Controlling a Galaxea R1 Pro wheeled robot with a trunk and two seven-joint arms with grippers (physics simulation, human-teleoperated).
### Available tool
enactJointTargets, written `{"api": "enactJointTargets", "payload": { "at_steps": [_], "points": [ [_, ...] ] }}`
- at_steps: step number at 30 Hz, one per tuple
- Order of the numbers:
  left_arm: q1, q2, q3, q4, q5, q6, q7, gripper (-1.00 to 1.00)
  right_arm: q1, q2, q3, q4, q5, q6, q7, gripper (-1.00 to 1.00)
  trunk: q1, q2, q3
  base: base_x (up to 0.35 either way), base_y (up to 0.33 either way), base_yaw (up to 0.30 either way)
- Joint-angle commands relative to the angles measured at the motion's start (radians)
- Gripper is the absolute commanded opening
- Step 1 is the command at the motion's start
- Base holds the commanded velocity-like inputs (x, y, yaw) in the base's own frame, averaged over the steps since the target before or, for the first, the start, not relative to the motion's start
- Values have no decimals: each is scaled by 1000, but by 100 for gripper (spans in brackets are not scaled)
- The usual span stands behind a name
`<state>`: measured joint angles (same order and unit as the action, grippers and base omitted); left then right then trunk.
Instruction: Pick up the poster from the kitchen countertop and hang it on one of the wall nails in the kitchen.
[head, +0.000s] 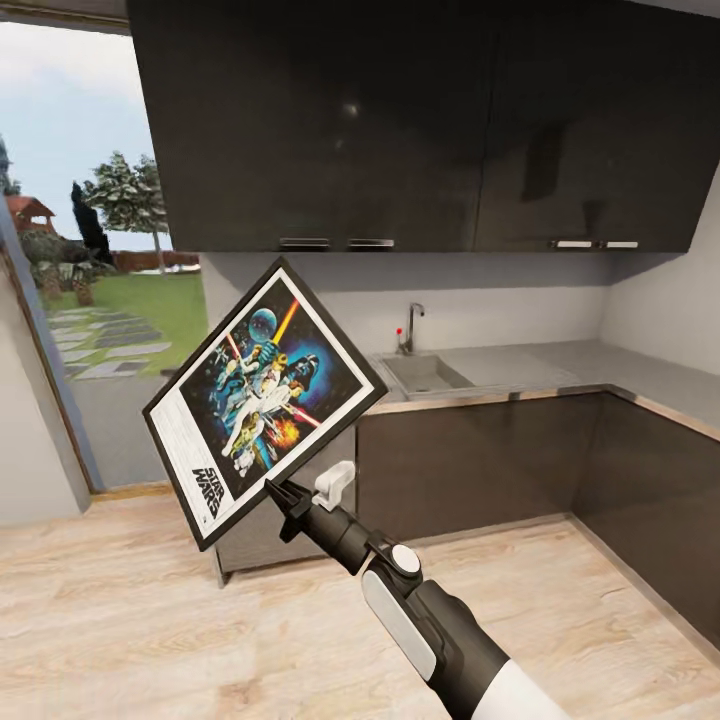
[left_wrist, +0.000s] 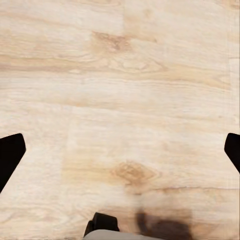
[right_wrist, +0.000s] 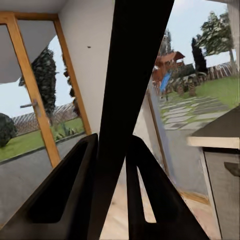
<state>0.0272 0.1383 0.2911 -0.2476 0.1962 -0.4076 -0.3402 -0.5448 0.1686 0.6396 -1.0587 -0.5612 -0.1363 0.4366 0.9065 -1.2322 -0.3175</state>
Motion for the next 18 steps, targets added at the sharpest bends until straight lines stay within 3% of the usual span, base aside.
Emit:
{"api": "enactJointTargets", "payload": {
  "at_steps": [1, 6, 14, 18],
  "points": [
    [0, 0, 2, -1, 11, 3, -10, 100, -1, 0, 2, 2, -11, -2, 6, -100, 0, -1, -1, -246, 200, 289],
    [0, 2, 2, -1, 11, 3, -10, 100, -1, 0, 2, 2, -11, -2, 7, -100, 0, -1, -1, -243, 208, 240],
    [0, 4, 3, -1, 11, 4, -10, 100, -1, 0, 2, 2, -10, 2, 7, -100, 0, -1, -1, -221, 230, 31],
    [0, 3, 3, -1, 10, 3, -10, 100, -1, 0, 3, 3, -10, 0, 7, -100, 0, -1, -1, -71, 76, 2]
  ]
}}
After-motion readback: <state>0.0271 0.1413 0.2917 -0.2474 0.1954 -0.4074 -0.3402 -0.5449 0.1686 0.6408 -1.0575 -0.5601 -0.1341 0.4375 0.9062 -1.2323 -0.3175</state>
